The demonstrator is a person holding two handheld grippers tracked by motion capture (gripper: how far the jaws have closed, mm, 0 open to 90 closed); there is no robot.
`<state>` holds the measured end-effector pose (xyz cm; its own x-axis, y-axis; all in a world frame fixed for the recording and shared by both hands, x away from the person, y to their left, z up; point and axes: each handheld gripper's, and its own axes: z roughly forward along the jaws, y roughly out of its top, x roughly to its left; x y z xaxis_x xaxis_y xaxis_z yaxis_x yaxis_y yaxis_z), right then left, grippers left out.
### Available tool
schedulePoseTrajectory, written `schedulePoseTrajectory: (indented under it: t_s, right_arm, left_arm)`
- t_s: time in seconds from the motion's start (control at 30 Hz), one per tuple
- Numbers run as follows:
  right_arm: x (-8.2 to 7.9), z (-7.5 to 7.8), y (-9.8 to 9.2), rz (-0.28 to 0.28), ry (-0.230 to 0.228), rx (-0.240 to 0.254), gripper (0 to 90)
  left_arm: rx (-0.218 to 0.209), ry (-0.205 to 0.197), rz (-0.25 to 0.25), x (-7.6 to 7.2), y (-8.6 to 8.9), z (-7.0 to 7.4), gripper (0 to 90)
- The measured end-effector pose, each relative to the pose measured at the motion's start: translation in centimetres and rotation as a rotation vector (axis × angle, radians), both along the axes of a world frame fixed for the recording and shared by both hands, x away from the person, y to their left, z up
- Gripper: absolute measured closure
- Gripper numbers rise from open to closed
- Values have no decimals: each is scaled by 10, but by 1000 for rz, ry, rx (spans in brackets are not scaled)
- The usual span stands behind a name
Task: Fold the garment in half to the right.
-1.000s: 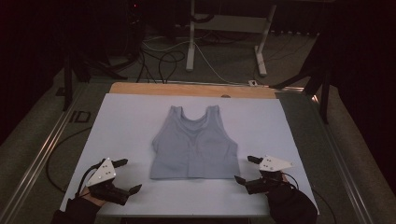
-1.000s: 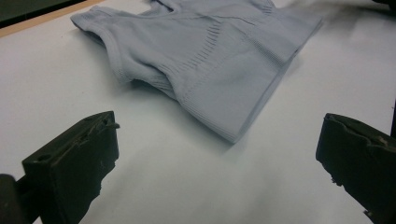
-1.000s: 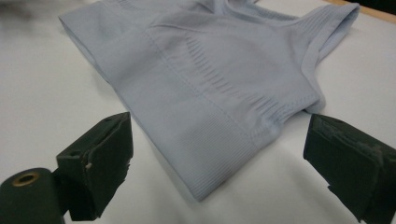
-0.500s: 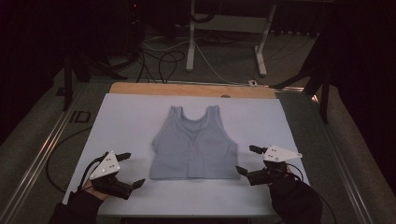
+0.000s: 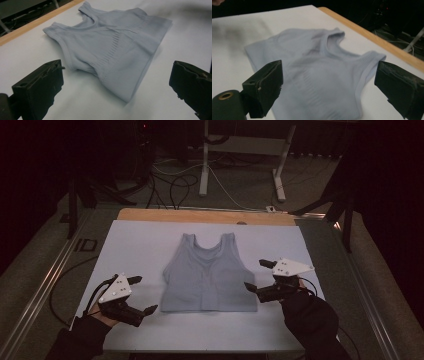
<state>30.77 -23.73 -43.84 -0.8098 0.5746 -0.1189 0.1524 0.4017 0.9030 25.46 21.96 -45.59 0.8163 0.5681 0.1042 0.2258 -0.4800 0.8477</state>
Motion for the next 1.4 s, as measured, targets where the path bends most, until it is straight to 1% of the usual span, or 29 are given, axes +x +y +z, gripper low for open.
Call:
schedulePoseTrajectory:
  t_s: [0.07, 0.1, 0.13, 0.17, 0.2, 0.23, 0.27, 0.33, 0.37, 0.43, 0.47, 0.5, 0.57, 0.6, 0.63, 0.8, 0.83, 0.87, 0.93, 0.97, 1.07, 1.17, 1.2, 1.27, 1.3, 1.33, 1.37, 1.4]
  right_arm:
    - [7, 7, 9, 13, -12, 0, 85]
    - [7, 7, 9, 13, -12, 0, 85]
    - [9, 8, 12, 20, -19, -1, 85]
    - [14, 12, 19, 26, -22, -4, 84]
    - [14, 12, 19, 26, -22, -4, 84]
    - [20, 15, 26, 39, -28, -4, 85]
    - [20, 15, 26, 39, -28, -4, 85]
    - [25, 17, 34, 42, -28, -1, 85]
    - [32, 19, 42, 54, -34, 0, 85]
    - [34, 20, 45, 53, -32, 1, 85]
    - [38, 20, 48, 57, -35, 1, 85]
    - [45, 20, 56, 61, -33, 4, 85]
    - [47, 20, 58, 65, -33, 3, 85]
    - [52, 21, 65, 68, -34, 0, 85]
    - [52, 21, 65, 68, -34, 0, 85]
    - [65, 21, 80, 80, -28, 2, 85]
    - [67, 20, 82, 82, -29, 0, 85]
    - [72, 19, 89, 81, -28, -1, 85]
    - [73, 19, 91, 80, -28, 4, 85]
    - [77, 17, 96, 77, -33, 2, 85]
    - [81, 16, 101, 81, -23, 12, 85]
    - [86, 14, 108, 84, -21, 8, 85]
    - [89, 13, 113, 78, -7, 9, 85]
    - [92, 12, 115, 85, -9, 6, 85]
    - [94, 11, 118, 80, -4, 1, 85]
    - [96, 10, 121, 74, 0, -3, 85]
    - [100, 8, 126, 70, 15, 9, 85]
    - [100, 8, 126, 70, 15, 9, 85]
  left_arm:
    - [11, 1, 2, 1, -1, 2, 6]
    - [11, 2, 2, 2, -2, 2, 6]
    - [12, 4, 5, 3, -3, 3, 6]
    - [16, 3, 6, 3, -4, 3, 6]
    - [24, 1, 4, 3, -5, 3, 6]
    - [28, 4, 9, 4, -6, 4, 6]
    - [28, 6, 7, 4, -6, 4, 6]
    - [35, 6, 15, 5, -8, 4, 6]
    - [39, 9, 16, 5, -9, 3, 6]
    - [48, 9, 26, 6, -10, 3, 6]
    - [47, 14, 32, 6, -11, 2, 6]
    - [49, 16, 34, 7, -12, 2, 6]
    - [60, 18, 38, 7, -13, 1, 6]
    - [61, 17, 42, 7, -14, 1, 6]
    - [61, 20, 45, 8, -14, 1, 6]
    - [68, 21, 71, 9, -18, -1, 6]
    - [72, 26, 77, 9, -18, -1, 6]
    - [79, 26, 81, 9, -20, -2, 6]
    - [85, 28, 82, 9, -21, -3, 5]
    - [84, 28, 84, 9, -21, -4, 6]
    - [79, 36, 98, 9, -23, -5, 5]
    - [91, 33, 108, 10, -26, -7, 6]
    - [91, 37, 106, 9, -28, -9, 6]
    - [93, 36, 103, 9, -29, -10, 6]
    - [105, 34, 105, 9, -30, -11, 6]
    - [108, 30, 105, 9, -31, -11, 6]
    - [107, 33, 106, 9, -32, -12, 6]
    - [105, 37, 114, 9, -34, -13, 6]
